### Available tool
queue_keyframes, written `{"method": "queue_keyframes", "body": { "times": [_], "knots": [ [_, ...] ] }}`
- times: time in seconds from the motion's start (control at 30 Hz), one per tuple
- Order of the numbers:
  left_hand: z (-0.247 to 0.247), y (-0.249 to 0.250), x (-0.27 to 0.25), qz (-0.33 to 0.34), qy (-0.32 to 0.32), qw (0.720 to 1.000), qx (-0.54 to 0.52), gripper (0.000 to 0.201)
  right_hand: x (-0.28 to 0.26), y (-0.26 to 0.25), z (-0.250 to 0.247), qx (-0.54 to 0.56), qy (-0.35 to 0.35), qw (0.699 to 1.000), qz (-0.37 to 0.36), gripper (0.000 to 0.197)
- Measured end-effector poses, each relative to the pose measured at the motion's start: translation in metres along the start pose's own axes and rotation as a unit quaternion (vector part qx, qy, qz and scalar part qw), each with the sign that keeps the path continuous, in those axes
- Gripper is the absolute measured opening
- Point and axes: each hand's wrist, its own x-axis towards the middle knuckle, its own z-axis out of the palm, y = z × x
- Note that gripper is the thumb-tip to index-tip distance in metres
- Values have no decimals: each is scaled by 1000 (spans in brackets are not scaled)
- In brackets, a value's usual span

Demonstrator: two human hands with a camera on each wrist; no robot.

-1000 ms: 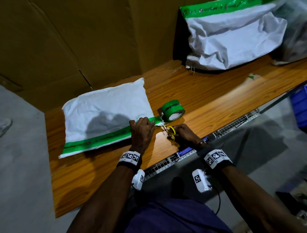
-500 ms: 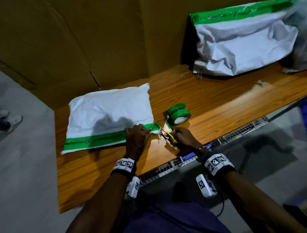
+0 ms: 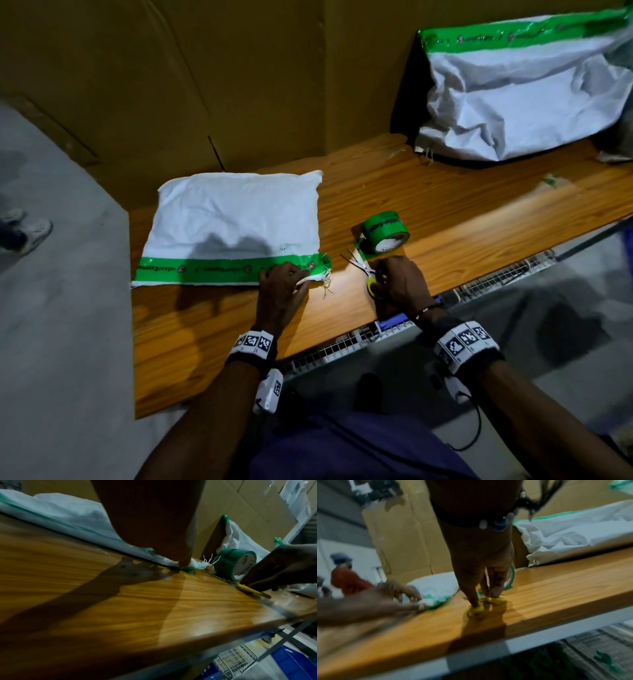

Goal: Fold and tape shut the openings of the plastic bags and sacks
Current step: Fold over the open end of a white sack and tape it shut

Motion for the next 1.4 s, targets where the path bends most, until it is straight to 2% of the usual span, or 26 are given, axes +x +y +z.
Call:
{"method": "queue_keyframes", "body": {
  "times": [0.1, 0.2, 0.37, 0.5, 0.7, 0.87, 0.97, 1.13, 1.27, 1.4],
  "knots": [
    [2, 0, -8, 16, 4, 1000, -23, 26, 2, -10, 11, 49, 56, 997, -27, 19],
    [-2, -1, -11, 38, 14, 998, -48, 25, 13, -40, 24, 127, 51, 988, -69, 19],
    [-14, -26, 0, -14, 46, 994, -99, 25, 37, -92, 46, 214, 44, 976, -8, 19],
    [-16, -58, -2, -32, 21, 988, -152, 29, 46, -101, 66, 204, 29, 975, 81, 20],
    [-8, -70, -7, -63, -15, 984, -166, 32, 52, -104, 75, 203, 33, 972, 111, 35],
    [-7, -77, -3, -62, -16, 979, -194, 33, 59, -110, 72, 213, 13, 966, 149, 31],
    [-6, -79, -5, -51, -22, 979, -194, 33, 58, -116, 73, 215, 18, 966, 145, 29],
    [-11, -89, -10, -14, -34, 982, -187, 35, 56, -126, 80, 212, 83, 960, 163, 19],
    [-14, -97, -19, 24, -43, 985, -167, 35, 59, -126, 85, 186, 39, 970, 152, 29],
    [-16, -96, -23, 38, -41, 986, -158, 32, 54, -131, 80, 194, 37, 971, 132, 25]
  ]
}}
